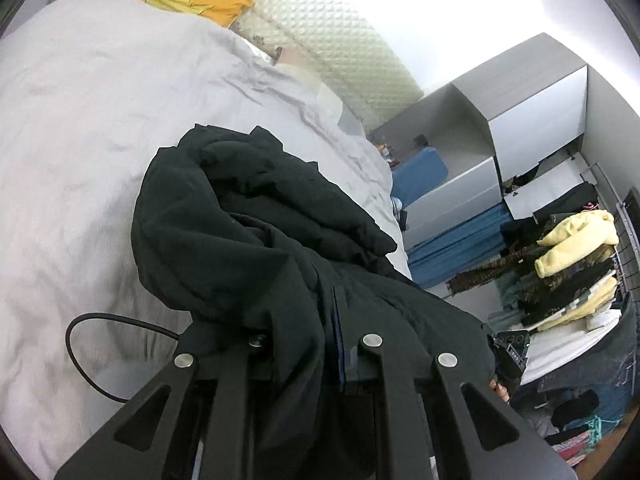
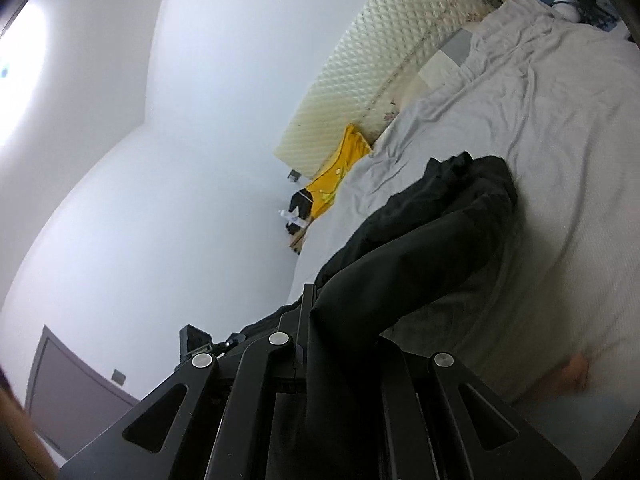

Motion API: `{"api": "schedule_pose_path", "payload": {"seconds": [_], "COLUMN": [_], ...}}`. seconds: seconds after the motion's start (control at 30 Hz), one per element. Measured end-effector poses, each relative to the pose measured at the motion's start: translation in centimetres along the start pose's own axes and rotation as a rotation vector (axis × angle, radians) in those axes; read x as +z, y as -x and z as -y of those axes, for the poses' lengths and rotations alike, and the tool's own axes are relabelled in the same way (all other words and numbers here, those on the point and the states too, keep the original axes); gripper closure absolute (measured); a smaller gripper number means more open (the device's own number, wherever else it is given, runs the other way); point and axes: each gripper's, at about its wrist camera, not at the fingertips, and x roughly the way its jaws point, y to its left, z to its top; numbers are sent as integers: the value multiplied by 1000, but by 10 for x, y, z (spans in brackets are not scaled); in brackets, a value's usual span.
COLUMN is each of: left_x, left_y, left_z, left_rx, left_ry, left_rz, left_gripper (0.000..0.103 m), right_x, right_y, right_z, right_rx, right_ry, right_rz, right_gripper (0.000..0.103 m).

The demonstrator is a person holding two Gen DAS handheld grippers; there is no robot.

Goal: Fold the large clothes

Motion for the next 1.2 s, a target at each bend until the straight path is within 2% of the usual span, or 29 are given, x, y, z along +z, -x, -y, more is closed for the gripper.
{"api": "schedule_pose_path", "payload": {"seconds": [0.13,0.23,0.4,0.6,0.77,0.93,1.2], "left_x": [-25,-37,-31,17,61,98,145], "left_y": [25,28,19,-19,-60,-98,-150], "left_z": [10,22,28,25,4,-13,-36], "left_rx": [-10,-4,13,51,108,237,329], "left_ry": [24,26,34,58,135,192,246], "left_rz": [-13,-27,-54,-67,-104,-128,-152], "left_gripper": [91,90,90,88,86,84,81], "right_x": [-23,-32,-21,20,70,119,152], "right_y": [22,33,29,4,-44,-104,-165], "right_z": [-11,-17,-12,7,43,85,138], "right_rx": [-10,-27,-33,-20,-8,-86,-181], "right_ry": [-9,-14,-48,-100,-200,-297,-441], "right_rz": [11,5,-2,37,0,-25,-47], "right_gripper": [99,99,99,98,97,97,97]}}
